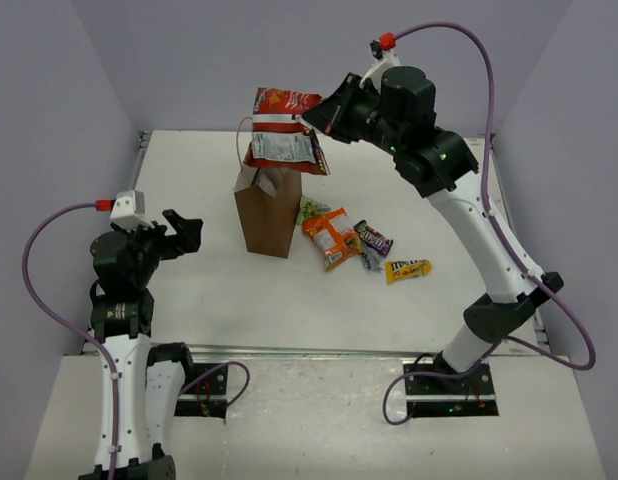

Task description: Place the snacks into the paper bag

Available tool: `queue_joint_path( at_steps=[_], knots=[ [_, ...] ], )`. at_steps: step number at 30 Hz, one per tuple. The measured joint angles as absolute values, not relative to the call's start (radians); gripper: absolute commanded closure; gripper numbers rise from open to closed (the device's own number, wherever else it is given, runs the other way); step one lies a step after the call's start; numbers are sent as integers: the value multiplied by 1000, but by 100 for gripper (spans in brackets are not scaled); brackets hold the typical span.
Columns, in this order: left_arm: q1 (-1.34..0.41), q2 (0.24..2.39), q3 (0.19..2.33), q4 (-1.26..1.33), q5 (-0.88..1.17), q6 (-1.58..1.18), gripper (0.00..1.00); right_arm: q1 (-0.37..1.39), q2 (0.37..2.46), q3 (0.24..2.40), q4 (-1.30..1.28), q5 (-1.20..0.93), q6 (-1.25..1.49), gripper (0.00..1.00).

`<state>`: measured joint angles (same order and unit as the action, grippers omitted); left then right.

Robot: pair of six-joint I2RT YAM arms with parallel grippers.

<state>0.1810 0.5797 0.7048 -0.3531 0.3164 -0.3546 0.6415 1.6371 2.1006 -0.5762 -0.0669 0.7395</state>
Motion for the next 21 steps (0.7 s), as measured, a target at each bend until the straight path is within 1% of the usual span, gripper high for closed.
queue_joint_path(
  at_steps=[5,11,17,18,20,21],
  knots=[
    [181,579,705,-353,316,-355,0,643,1696,2180,-666,-22,751,100],
    [181,572,705,-353,310,-355,0,649,1713,2202,-733,15,776,100],
    [181,572,705,-353,310,-355,0,681,1736,2210,-746,14,783,99],
    [181,571,705,-353,310,-355,0,687,1742,2212,-746,12,785,96],
    [181,570,705,-353,310,-355,0,696,1763,2220,-749,9,788,82],
    [181,570,705,-353,310,-355,0,700,1776,2229,-748,9,792,69]
  ],
)
